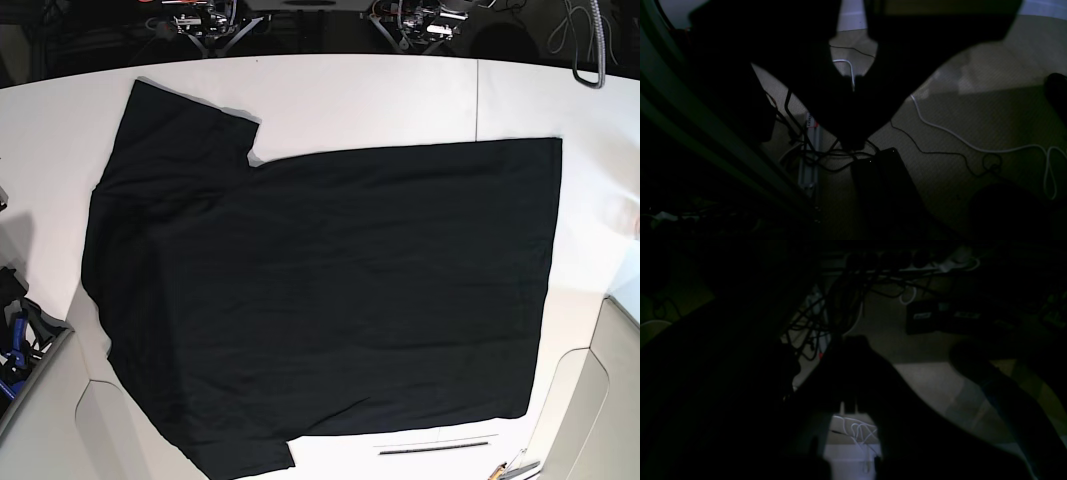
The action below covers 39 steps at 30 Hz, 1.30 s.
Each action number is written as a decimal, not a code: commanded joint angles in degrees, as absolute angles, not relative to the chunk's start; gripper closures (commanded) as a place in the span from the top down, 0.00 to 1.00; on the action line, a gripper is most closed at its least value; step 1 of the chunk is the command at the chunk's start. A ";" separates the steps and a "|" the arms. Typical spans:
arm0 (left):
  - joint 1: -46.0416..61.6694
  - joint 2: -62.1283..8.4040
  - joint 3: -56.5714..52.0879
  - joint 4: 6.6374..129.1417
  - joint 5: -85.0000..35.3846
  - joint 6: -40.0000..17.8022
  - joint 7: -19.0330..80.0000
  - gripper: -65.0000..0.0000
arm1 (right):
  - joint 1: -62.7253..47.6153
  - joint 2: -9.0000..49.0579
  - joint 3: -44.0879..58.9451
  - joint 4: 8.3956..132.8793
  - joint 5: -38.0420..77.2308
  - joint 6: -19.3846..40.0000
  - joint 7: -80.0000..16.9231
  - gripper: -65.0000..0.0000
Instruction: Fold the T-shirt properly
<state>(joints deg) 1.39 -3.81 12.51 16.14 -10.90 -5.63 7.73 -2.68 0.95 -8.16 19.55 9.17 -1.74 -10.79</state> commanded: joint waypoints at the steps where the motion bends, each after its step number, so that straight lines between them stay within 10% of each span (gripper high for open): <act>1: 1.15 -3.84 12.47 16.49 -10.66 -5.85 7.99 0.00 | -2.57 1.13 -8.10 19.94 8.95 -1.93 -10.76 0.00; 25: 1.98 -4.58 12.47 16.62 -10.66 -5.85 7.88 0.00 | -2.87 1.50 -8.10 19.94 7.66 -1.89 -10.76 0.00; 39: 20.08 -15.77 12.47 33.87 -11.16 -5.87 2.70 0.00 | -16.86 12.84 -8.10 33.56 10.39 6.28 -10.74 0.00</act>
